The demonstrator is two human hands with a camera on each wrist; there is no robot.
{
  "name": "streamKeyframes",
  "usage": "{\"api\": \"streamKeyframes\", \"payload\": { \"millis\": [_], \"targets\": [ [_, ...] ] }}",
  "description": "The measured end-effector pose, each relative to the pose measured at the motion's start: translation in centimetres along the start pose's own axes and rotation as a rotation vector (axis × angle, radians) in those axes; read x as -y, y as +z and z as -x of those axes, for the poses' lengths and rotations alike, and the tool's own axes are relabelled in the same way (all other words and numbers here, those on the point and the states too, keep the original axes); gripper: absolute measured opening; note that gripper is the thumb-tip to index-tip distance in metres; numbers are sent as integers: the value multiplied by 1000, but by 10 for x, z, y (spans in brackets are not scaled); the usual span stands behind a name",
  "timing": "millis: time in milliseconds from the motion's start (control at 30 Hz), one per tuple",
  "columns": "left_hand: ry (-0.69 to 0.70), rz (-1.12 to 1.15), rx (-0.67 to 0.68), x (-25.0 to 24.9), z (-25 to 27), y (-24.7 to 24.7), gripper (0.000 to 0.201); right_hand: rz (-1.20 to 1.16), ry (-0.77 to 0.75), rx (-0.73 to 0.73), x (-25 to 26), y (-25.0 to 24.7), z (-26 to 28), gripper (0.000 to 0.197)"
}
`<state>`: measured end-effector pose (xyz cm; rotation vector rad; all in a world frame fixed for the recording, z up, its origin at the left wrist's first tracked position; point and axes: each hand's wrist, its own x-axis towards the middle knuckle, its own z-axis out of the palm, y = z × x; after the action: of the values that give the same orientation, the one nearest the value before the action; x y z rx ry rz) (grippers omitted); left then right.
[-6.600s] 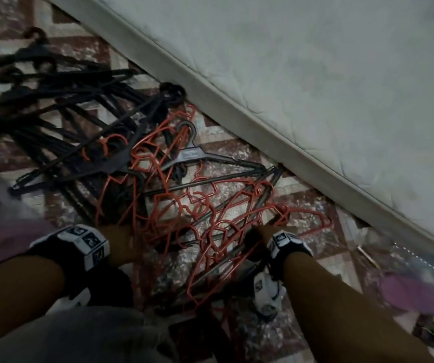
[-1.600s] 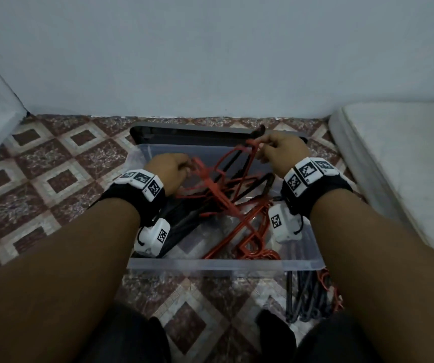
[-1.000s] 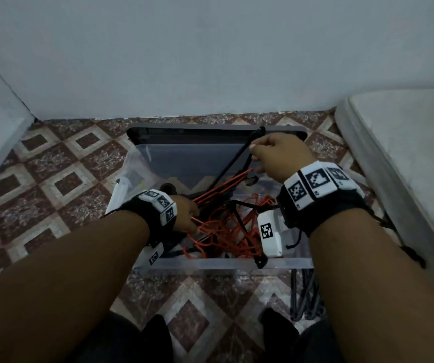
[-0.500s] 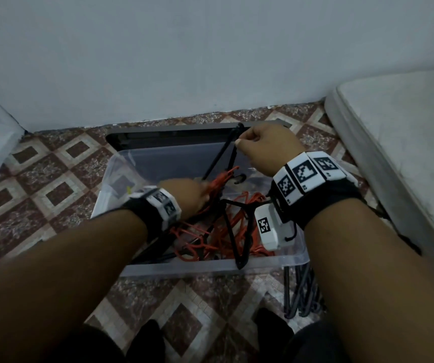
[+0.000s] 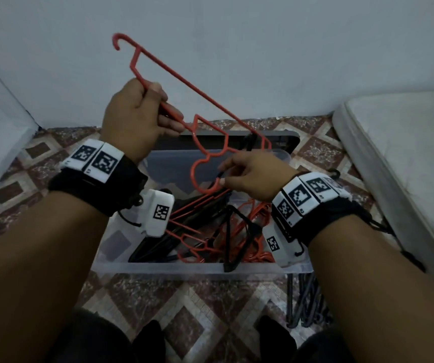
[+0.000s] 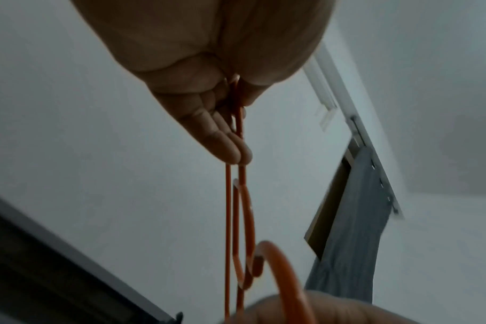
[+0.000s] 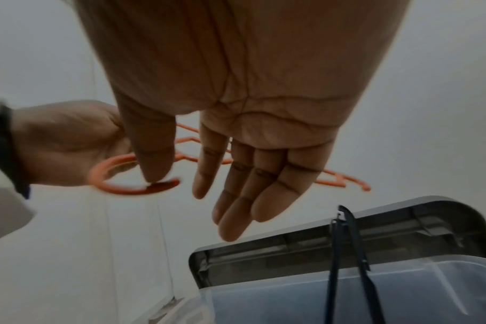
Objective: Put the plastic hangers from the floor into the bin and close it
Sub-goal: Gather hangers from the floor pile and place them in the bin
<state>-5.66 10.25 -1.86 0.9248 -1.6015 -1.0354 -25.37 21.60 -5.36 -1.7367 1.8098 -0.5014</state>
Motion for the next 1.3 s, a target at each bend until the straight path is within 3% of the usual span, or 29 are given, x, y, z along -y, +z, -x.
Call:
{"api": "streamKeyframes", "payload": {
  "millis": [100,267,367,433,500,533,633,667,733,800,867,1033,1133,1233,1300],
  "targets": [
    [-119,197,-69,10,-5,1,24,-54,-95,-110,11,8,-3,31],
    [-392,505,-261,27,-12,4,25,-61,-178,-511,21,1,-3,37],
    [-526,606,-286,34,-8,8,27,69,-293,-391,26,-4,0,31],
    [-638,594,-173,43,-1,13,26,189,-292,-344,26,-5,-4,23],
    [-760,397,19,58,8,18,32,221,-197,-351,21,-10,-9,26],
    [-762,137,171,67,16,18,35,237,-130,-342,16,-13,-10,27],
    [-443,-897,956,106,45,20,25,259,35,-305,-1,-22,-7,26],
    [-450,-1089,1187,117,59,24,25,255,72,-285,-6,-24,-6,29],
    [-565,-1239,1509,134,80,31,37,233,131,-240,-12,-28,-6,32],
    [-572,-1273,1642,141,89,36,47,215,175,-215,-15,-30,-6,31],
    [-542,-1299,1655,141,88,38,51,217,188,-217,-19,-32,-6,28],
    [-647,-1250,1608,153,98,42,66,128,162,-292,-24,-32,-2,21],
    [-639,-1275,1610,159,106,45,66,72,151,-378,-27,-33,-1,19],
    [-510,-1291,1626,143,94,42,46,25,143,-472,-28,-34,0,20],
    [-306,-1255,1470,123,76,38,26,3,134,-505,-29,-34,0,20]
  ]
}}
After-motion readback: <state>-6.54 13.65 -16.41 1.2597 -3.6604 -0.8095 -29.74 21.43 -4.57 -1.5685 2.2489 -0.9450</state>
